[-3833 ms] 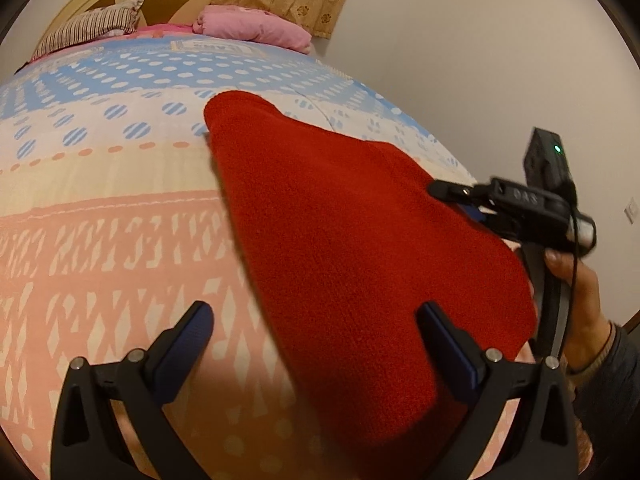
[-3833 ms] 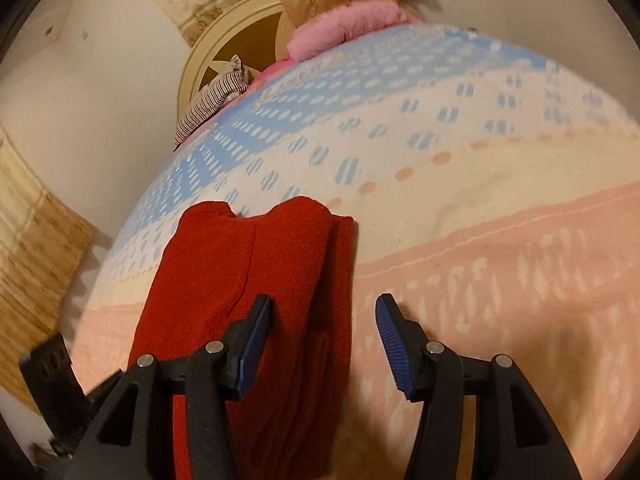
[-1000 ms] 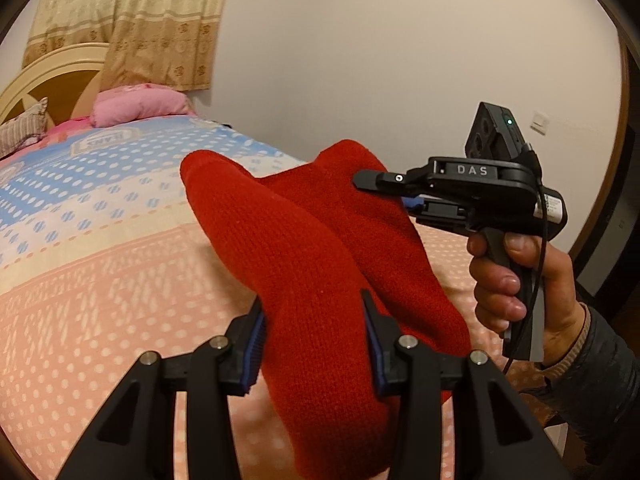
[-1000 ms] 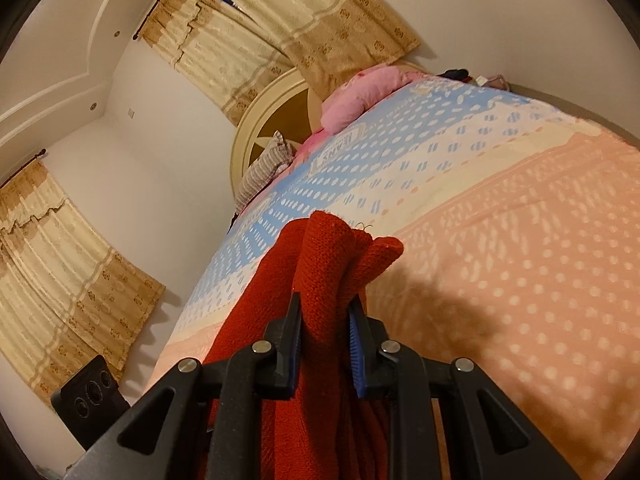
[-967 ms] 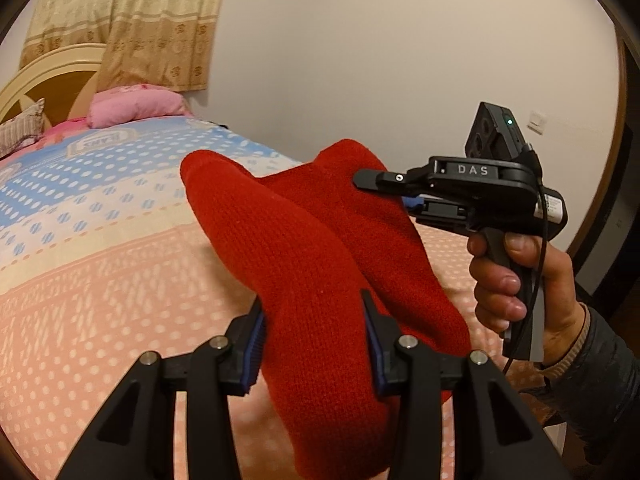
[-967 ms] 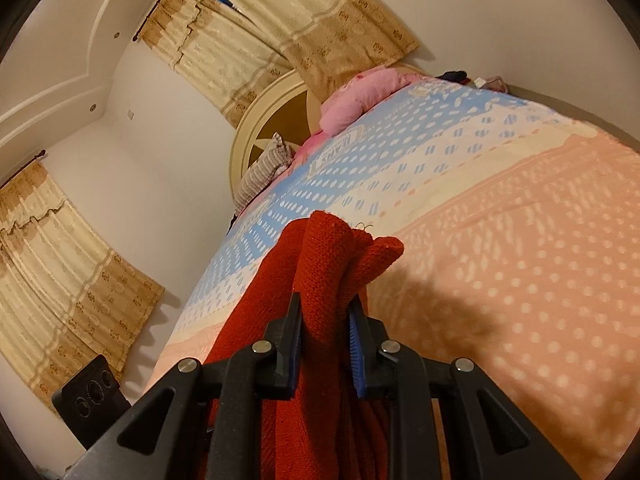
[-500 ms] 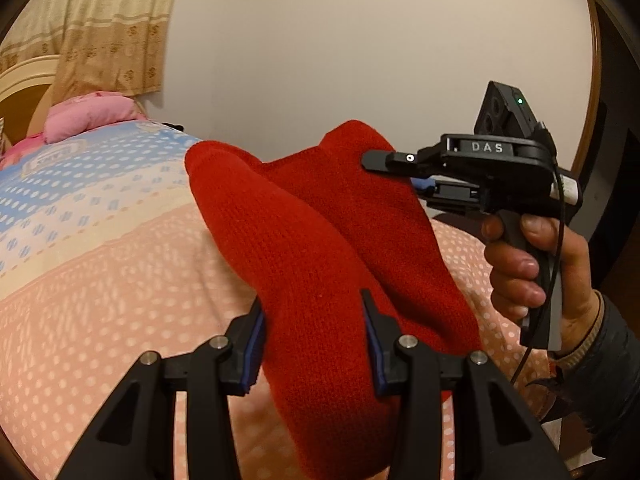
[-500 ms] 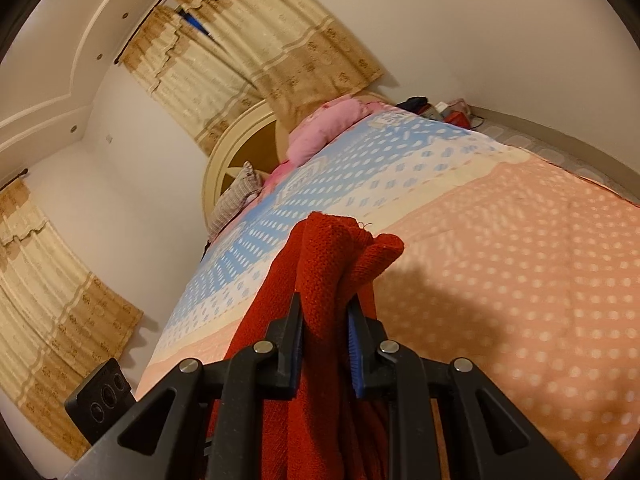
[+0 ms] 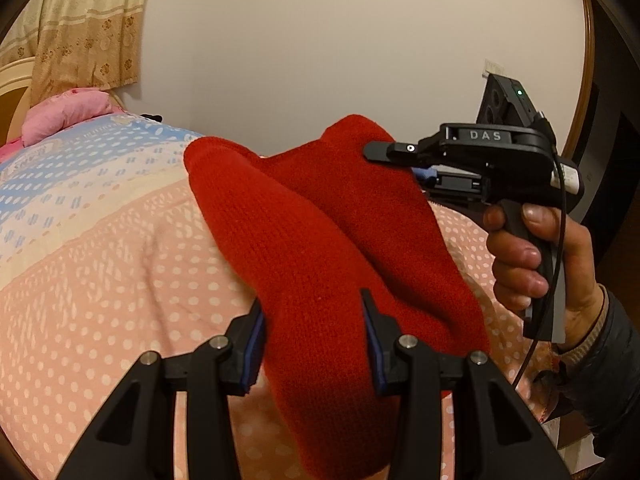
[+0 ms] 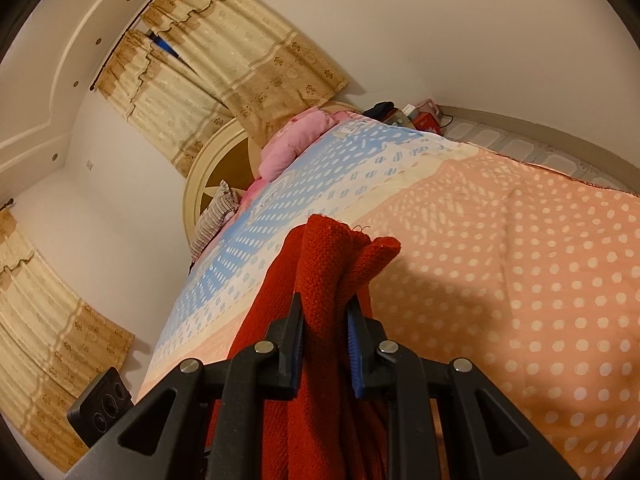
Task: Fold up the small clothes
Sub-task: 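Lift the held end with both tools and fold it over the stack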
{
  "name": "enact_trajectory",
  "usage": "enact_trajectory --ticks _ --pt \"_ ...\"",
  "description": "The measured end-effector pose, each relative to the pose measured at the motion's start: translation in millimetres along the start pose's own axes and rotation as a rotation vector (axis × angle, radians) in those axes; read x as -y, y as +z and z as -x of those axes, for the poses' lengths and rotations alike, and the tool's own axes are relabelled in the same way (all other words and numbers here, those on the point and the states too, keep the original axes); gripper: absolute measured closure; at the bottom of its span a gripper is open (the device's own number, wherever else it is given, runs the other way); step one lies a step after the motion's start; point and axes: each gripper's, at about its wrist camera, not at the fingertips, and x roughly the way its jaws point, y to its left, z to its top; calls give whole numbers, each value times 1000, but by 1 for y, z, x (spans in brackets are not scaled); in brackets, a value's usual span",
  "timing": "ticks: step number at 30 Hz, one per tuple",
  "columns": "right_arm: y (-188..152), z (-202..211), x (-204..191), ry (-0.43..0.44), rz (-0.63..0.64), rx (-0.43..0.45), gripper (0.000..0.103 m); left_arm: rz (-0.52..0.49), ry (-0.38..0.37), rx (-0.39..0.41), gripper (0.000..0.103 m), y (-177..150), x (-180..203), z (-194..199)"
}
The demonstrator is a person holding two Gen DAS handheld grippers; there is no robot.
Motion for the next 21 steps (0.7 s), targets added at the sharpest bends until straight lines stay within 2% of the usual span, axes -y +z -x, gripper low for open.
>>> enact_trajectory --ticks 21 --pt "0 -22 44 -76 -76 -24 85 32 37 -53 56 -21 -4 -20"
